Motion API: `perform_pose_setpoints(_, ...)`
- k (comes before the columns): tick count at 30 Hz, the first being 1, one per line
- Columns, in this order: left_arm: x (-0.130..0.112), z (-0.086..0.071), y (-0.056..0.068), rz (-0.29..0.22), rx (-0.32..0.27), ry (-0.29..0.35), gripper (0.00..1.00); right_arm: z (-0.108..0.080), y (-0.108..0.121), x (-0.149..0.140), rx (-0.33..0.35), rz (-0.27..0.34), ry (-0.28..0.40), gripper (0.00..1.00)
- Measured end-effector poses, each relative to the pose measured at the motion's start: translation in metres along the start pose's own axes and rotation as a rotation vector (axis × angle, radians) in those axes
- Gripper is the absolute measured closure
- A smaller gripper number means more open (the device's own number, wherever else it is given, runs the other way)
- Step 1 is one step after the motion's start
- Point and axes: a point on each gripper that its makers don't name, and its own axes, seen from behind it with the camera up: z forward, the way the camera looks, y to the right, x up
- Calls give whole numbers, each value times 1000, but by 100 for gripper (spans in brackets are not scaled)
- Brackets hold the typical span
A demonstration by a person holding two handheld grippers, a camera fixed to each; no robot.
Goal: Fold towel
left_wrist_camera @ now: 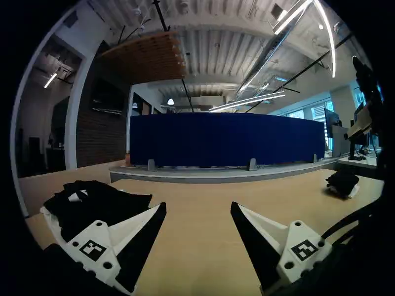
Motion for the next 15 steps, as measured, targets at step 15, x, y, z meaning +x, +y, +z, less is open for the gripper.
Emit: perform_pose_setpoints(15, 1, 2, 1, 11, -1, -7, 3, -17, 19, 19, 16, 39, 86, 0)
